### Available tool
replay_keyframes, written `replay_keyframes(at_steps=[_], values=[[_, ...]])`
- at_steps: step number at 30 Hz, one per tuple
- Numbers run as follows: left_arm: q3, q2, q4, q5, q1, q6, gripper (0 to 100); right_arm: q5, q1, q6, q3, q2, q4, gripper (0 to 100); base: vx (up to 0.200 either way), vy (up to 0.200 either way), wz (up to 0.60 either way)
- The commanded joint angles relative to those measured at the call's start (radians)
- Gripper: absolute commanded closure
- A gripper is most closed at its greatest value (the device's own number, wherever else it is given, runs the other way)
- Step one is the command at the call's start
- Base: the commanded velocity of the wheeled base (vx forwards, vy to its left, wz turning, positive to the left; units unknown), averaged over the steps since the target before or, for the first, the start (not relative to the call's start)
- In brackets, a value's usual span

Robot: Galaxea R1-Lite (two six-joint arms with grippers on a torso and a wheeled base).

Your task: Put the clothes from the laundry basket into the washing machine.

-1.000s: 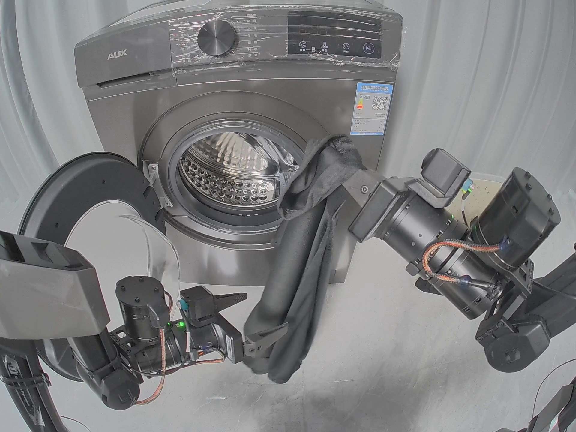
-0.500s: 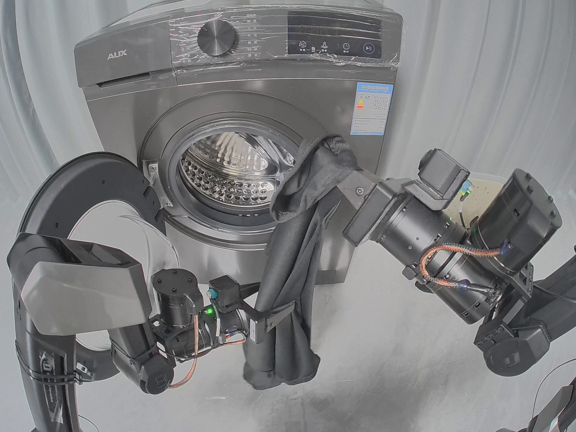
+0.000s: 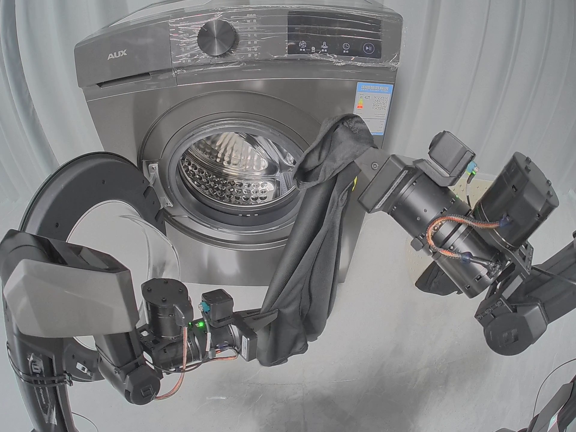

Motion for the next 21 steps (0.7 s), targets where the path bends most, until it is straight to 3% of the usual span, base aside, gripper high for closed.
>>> replay_keyframes(at_steps=[1,9,11,18,19,21], values=[[0.065,-0.130,-0.002,-0.023,-0.002,-0.006,100,0.005,-0.037,0.021,-0.021,0.049,0.002,100,0.000,0.000,0.00],[0.115,-0.260,-0.002,-0.055,-0.002,-0.026,100,0.008,-0.039,0.042,-0.021,0.079,0.005,100,0.000,0.000,0.00],[0.141,-0.334,-0.001,-0.074,-0.002,-0.054,100,0.006,-0.039,0.044,-0.015,0.101,0.002,100,0.000,0.000,0.00],[0.164,-0.450,-0.001,-0.085,0.000,-0.107,100,0.000,-0.025,0.044,0.009,0.128,0.002,100,0.000,0.000,0.00],[0.166,-0.487,-0.001,-0.085,0.000,-0.132,100,-0.001,-0.022,0.044,0.037,0.153,-0.001,100,0.000,0.000,0.00],[0.169,-0.521,-0.001,-0.081,0.007,-0.146,100,-0.001,-0.020,0.044,0.068,0.177,-0.014,100,0.000,0.000,0.00]])
